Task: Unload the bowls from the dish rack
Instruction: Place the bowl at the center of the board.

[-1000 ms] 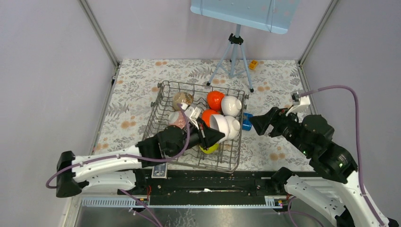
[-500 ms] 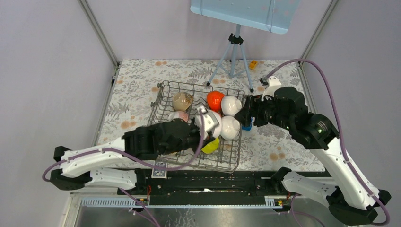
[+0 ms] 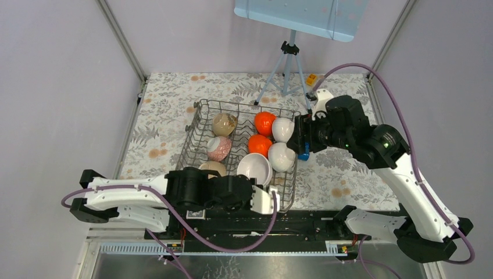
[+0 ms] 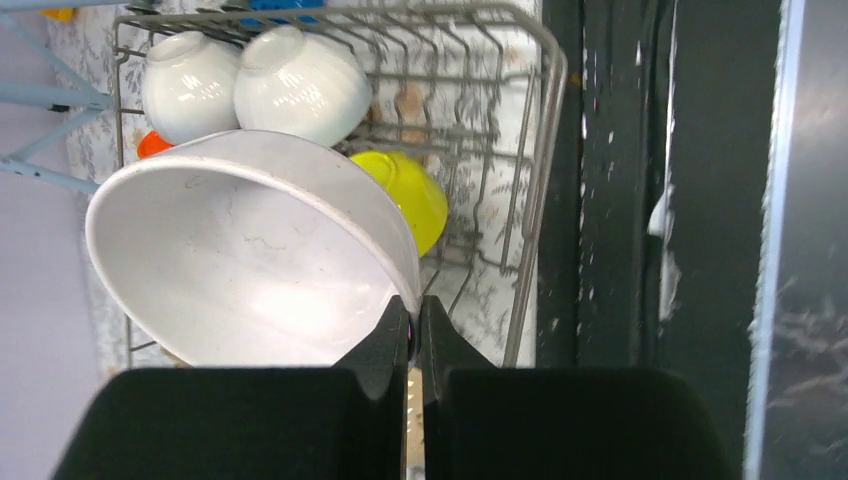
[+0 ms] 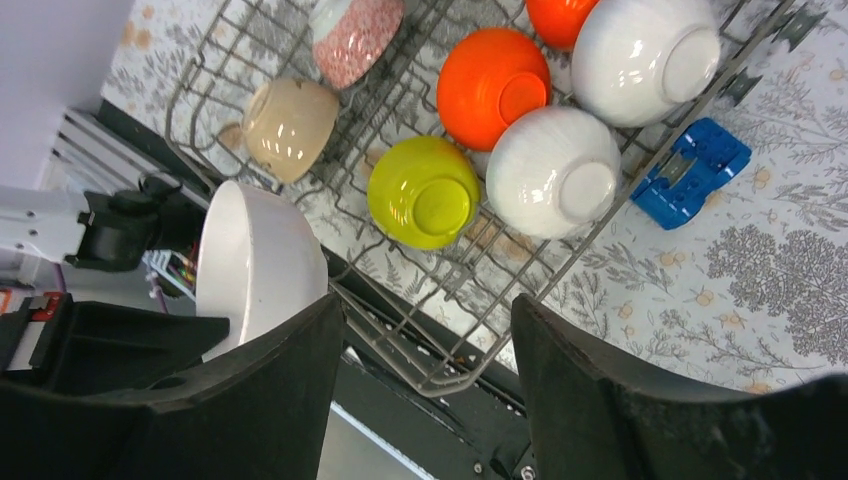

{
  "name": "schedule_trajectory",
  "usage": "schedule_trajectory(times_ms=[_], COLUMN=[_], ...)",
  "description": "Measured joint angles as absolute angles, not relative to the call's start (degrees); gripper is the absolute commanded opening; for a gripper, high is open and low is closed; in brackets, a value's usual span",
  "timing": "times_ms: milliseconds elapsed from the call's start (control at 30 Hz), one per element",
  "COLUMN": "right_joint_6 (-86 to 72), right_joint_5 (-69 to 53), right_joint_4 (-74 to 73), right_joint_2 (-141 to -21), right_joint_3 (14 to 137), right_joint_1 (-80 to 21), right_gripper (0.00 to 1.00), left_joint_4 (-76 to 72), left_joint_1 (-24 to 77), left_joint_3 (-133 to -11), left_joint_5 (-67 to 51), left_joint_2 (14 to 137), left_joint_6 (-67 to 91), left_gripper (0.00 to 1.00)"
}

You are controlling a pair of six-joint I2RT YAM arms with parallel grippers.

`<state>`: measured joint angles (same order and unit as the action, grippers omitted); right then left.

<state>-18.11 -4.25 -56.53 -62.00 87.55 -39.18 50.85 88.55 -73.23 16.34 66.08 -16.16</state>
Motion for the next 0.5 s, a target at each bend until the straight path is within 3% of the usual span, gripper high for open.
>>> schedule_trajectory(times_ms=[500], right_joint_6=[-19.38], right_joint_5=[0.54], right_joint_4=[-58.41], right_joint_2=[-70.54], right_joint_3=[88.33], right_joint_1=[-57.12], right_gripper=[0.62], left_joint_4=[63.61], left_joint_1=[97.32], left_joint_3=[-74.13], left_joint_5=[24.95], left_joint_2=[73.30], left_joint_6=[-29.50], left_gripper=[0.00])
